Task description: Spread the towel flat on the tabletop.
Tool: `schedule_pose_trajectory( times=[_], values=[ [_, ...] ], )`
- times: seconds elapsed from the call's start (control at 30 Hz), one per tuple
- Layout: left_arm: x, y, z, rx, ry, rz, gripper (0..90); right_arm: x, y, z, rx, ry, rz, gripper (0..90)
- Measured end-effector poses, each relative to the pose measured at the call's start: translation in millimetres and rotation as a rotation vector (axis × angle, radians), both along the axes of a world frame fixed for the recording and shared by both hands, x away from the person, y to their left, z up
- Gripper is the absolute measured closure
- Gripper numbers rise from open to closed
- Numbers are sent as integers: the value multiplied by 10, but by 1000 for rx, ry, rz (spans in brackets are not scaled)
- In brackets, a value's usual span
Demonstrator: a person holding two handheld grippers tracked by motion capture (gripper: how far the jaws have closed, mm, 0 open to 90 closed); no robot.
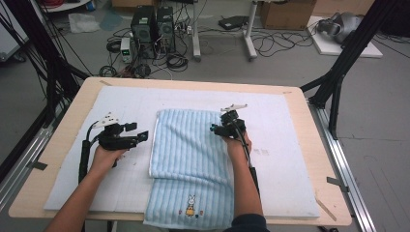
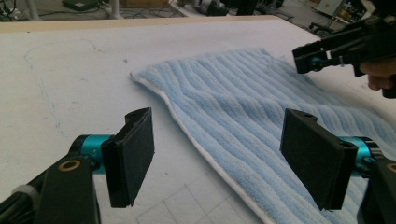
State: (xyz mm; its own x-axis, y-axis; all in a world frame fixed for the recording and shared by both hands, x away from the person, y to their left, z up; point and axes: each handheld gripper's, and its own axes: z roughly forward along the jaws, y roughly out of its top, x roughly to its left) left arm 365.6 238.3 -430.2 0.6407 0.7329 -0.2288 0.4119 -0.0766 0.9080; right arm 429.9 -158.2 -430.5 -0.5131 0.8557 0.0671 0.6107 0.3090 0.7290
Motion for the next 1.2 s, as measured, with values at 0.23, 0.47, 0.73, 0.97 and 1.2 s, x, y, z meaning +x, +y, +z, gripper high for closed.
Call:
schedule_pose_trajectory(
  times=[0.23,0.47,0.73,0.97,1.2],
  values=[
    [-18,21,-3,-16,-4,0,276,127,148,-103,-61,24,1,683],
    [-23,20,-44,-11,9,11,285,249,173,-51,-166,-4,-46,861],
    [-17,-6,-114,10,29,4,299,383,-22,-122,-145,-40,-253,845],
    [-13,-11,-121,10,26,2,326,315,-104,13,-62,-86,-173,682],
    [-12,4,-113,-12,18,-5,335,134,-213,111,11,-105,-74,637]
  ],
)
